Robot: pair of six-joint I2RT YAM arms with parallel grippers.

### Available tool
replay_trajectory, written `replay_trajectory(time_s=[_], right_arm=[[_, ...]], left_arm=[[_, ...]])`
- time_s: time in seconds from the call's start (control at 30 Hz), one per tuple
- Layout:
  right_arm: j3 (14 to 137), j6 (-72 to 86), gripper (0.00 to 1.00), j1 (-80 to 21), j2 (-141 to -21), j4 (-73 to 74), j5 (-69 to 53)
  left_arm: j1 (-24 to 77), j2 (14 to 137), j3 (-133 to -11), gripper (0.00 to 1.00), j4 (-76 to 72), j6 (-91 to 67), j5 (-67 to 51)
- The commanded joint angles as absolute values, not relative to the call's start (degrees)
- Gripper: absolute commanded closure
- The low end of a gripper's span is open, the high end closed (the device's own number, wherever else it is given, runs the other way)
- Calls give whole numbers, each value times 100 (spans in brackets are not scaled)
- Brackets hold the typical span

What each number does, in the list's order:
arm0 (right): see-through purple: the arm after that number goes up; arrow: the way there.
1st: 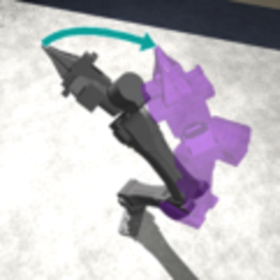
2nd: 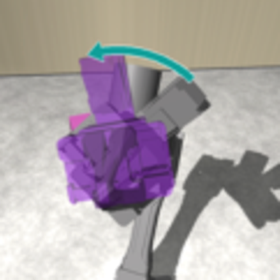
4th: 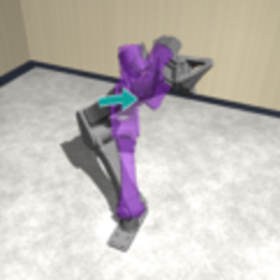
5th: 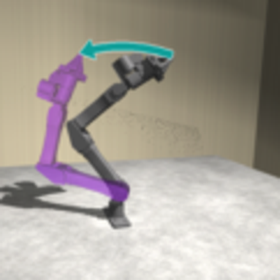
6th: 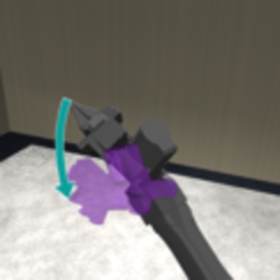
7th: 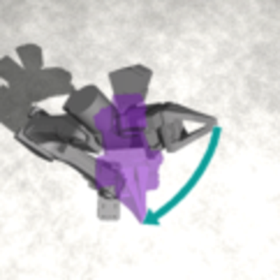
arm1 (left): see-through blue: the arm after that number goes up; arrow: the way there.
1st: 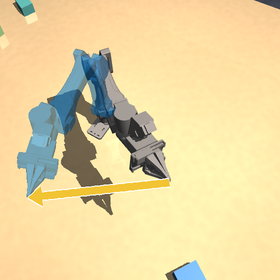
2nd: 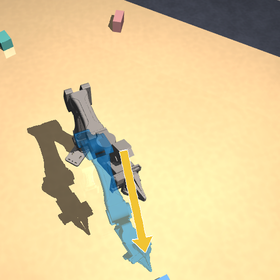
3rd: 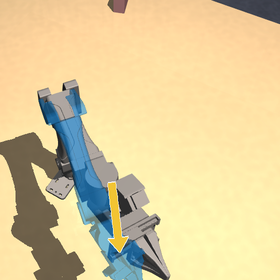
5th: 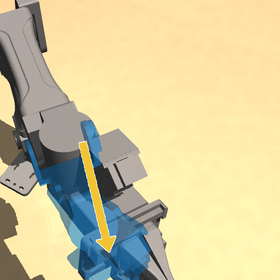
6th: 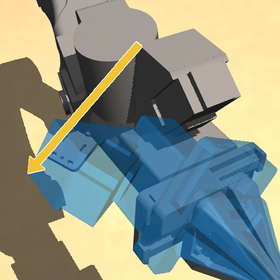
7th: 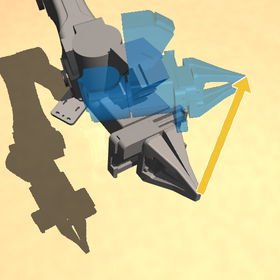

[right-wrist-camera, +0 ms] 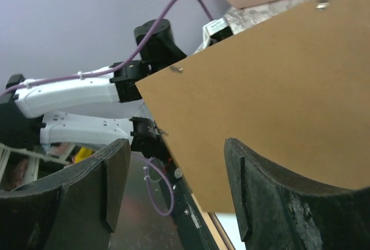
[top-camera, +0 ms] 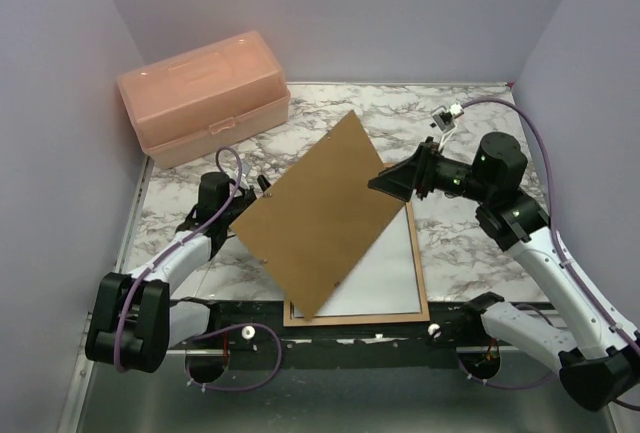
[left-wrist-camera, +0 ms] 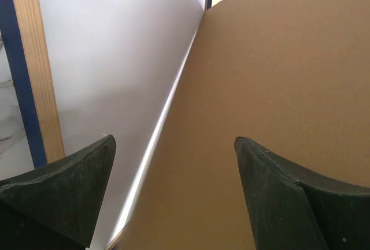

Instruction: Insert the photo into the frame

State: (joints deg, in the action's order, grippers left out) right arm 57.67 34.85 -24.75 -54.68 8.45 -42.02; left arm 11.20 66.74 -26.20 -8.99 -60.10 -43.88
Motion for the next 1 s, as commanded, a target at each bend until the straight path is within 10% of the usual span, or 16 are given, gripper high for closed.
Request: replay_trajectory(time_s=[0.0, 0.7, 0.97], right_arm=[[5366, 4210, 27, -2469, -5105, 1171, -2978], [2232, 5640, 21, -2214, -4635, 2126, -1750], [2141, 5039, 21, -2215, -4763, 2462, -1233]], left_arm=[[1107, 6743, -2512, 13, -1336, -6108, -4746], [1107, 6315, -3025, 13, 599, -4741, -4175], [1107, 5703, -3587, 13, 2577, -3810, -2087]])
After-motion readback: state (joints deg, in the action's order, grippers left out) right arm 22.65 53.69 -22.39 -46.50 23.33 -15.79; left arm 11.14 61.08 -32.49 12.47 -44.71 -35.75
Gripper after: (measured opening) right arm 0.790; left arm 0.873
